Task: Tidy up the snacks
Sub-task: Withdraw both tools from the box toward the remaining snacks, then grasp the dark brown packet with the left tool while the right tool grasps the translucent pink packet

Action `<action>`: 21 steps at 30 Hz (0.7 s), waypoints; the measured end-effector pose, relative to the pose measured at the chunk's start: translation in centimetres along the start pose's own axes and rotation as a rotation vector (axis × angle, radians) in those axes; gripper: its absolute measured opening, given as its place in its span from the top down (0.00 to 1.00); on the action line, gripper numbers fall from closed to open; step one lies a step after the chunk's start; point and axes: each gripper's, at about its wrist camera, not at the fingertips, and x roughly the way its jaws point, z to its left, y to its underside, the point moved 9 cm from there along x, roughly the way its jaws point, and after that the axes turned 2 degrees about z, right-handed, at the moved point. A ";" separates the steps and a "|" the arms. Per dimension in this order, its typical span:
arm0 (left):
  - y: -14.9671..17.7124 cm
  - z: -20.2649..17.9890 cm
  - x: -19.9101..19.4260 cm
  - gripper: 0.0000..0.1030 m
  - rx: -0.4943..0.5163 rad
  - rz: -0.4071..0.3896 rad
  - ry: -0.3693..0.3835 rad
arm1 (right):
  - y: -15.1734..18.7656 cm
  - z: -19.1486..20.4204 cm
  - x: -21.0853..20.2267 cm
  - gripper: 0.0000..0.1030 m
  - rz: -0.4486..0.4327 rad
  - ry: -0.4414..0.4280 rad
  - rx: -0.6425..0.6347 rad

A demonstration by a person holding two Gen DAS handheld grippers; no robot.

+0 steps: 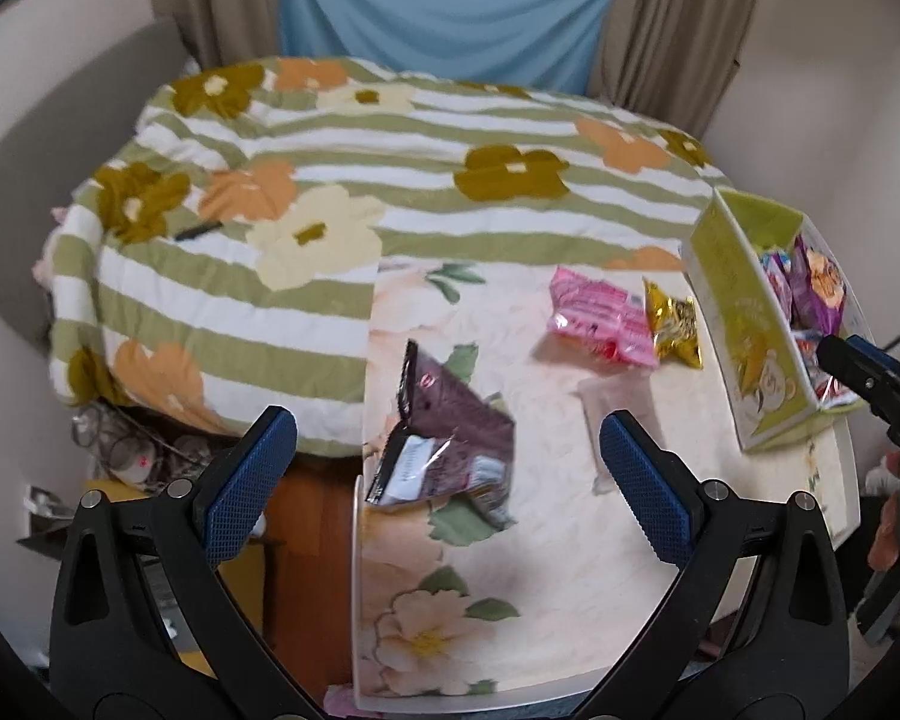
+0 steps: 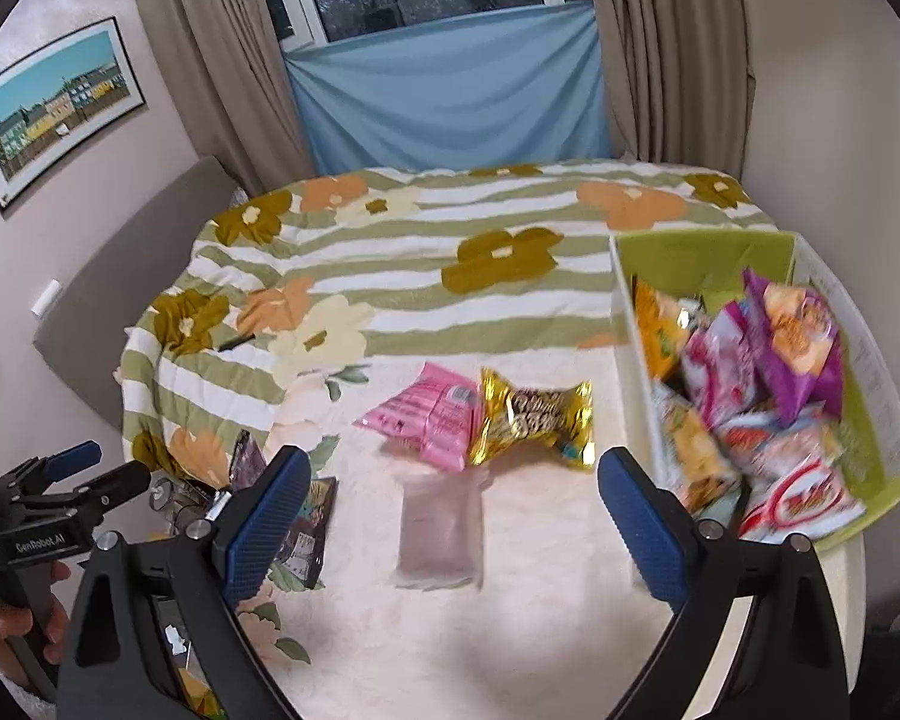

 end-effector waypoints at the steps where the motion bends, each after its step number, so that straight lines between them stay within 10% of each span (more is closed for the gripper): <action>1: 0.2 0.6 0.9 0.02 0.002 0.016 0.021 | 0.4 0.2 0.4 0.07 0.004 0.007 0.005; 21: 3.6 -1.4 15.8 0.02 0.110 0.226 0.106 | 8.1 1.7 13.3 0.07 0.195 0.047 0.021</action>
